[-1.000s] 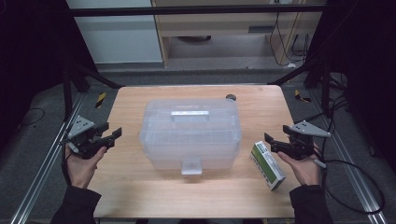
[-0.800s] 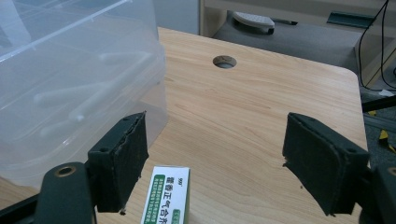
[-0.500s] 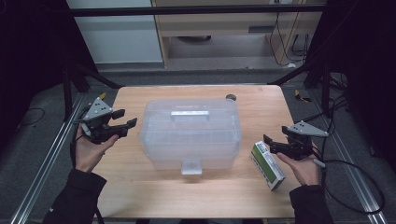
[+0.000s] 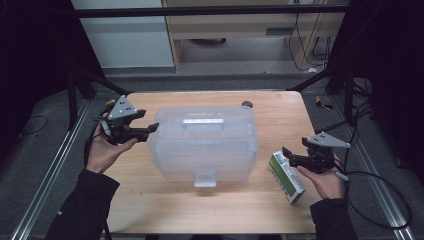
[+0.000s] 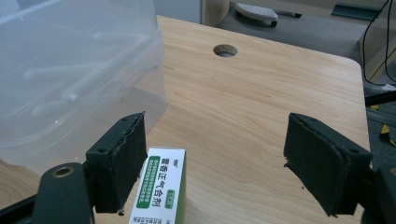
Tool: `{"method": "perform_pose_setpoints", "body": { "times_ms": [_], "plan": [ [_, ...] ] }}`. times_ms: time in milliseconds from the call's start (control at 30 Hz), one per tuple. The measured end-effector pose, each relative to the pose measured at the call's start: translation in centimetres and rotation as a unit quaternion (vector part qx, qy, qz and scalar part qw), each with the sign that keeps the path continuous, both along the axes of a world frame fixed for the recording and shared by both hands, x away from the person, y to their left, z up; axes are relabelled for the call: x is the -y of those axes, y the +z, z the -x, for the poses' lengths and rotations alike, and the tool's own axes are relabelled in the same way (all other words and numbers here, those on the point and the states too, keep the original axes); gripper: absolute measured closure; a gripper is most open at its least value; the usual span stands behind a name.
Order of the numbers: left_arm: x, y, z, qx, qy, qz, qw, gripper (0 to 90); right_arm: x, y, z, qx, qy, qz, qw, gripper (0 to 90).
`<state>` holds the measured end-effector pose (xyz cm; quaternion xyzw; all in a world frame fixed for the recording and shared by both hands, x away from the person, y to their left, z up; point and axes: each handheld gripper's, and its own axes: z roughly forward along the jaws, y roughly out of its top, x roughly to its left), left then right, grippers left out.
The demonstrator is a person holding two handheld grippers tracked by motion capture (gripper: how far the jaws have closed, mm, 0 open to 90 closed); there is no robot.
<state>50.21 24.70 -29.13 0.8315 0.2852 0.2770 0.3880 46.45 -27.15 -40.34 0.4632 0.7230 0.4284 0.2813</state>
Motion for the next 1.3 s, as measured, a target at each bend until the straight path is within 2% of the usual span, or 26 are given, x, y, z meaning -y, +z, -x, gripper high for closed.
{"method": "perform_pose_setpoints", "body": {
  "times_ms": [67, 167, 233, 267, 300, 467, 633, 667, 700, 900, 933, 967, 1000, 1033, 1167, 1233, 1300],
  "plan": [
    [0.6, 0.2, 0.0, -0.008, -0.005, -0.016, 0.9998, 35.7, 0.1, -0.2, 0.1, -0.003, 0.0, 0.002, 1.0, 21.4],
    [1.1, 0.3, 0.1, -0.008, -0.011, -0.025, 0.9996, 34.5, 0.1, -0.2, 0.1, -0.003, 0.001, 0.003, 1.0, 21.3],
    [1.6, 0.4, 0.0, -0.014, -0.024, -0.038, 0.9989, 33.8, 0.2, -0.3, 0.0, -0.006, -0.001, 0.004, 1.0, 21.3],
    [1.8, 0.5, -0.1, -0.013, -0.025, -0.045, 0.9986, 33.5, 0.1, -0.3, 0.0, -0.006, -0.002, 0.003, 1.0, 21.3],
    [2.0, 0.5, -0.4, -0.002, -0.04, -0.051, 0.9979, 33.3, 0.1, -0.3, -0.1, -0.006, -0.001, 0.004, 1.0, 21.2],
    [2.8, 0.8, -0.7, -0.003, -0.055, -0.063, 0.9965, 32.6, 0.0, -0.5, -0.1, -0.007, 0.001, 0.011, 0.9999, 21.1],
    [4.0, 1.1, -0.6, -0.002, -0.075, -0.084, 0.9936, 32.0, 0.1, -0.6, 0.0, -0.009, 0.003, 0.01, 0.9999, 21.8],
    [4.2, 1.1, -0.6, -0.001, -0.078, -0.09, 0.9929, 32.0, 0.1, -0.6, 0.0, -0.007, 0.005, 0.011, 0.9999, 22.2],
    [4.4, 1.2, -1.0, 0.014, -0.1, -0.096, 0.9902, 32.0, 0.0, -0.6, 0.0, -0.009, 0.008, 0.01, 0.9999, 22.4],
    [5.4, 1.4, -0.9, -0.004, -0.105, -0.119, 0.9873, 31.9, -0.4, -0.9, -0.3, -0.021, 0.021, 0.015, 0.9995, 23.7],
    [5.8, 1.5, -1.0, -0.003, -0.117, -0.126, 0.9851, 31.9, -0.4, -1.0, -0.3, -0.021, 0.022, 0.017, 0.9994, 23.8],
    [6.0, 1.5, -0.9, -0.014, -0.114, -0.13, 0.9849, 31.9, -0.4, -1.0, -0.4, -0.023, 0.022, 0.017, 0.9994, 23.9],
    [6.2, 1.5, -1.0, -0.009, -0.117, -0.135, 0.9838, 31.9, -0.5, -1.1, -0.4, -0.023, 0.023, 0.019, 0.9993, 24.1],
    [6.3, 1.5, -1.0, -0.016, -0.116, -0.142, 0.9829, 32.0, -0.5, -1.1, -0.5, -0.022, 0.023, 0.021, 0.9993, 24.1],
    [7.0, 1.6, -1.2, -0.018, -0.121, -0.167, 0.9782, 32.3, -0.4, -1.1, -0.5, -0.021, 0.022, 0.022, 0.9993, 24.4],
    [7.2, 1.7, -1.2, -0.017, -0.123, -0.171, 0.9773, 32.6, -0.4, -1.0, -0.5, -0.02, 0.02, 0.021, 0.9994, 24.6],
    [7.9, 2.0, -1.4, -0.019, -0.126, -0.189, 0.9735, 32.8, -0.4, -0.9, -0.4, -0.02, 0.02, 0.022, 0.9994, 24.7]
  ]
}}
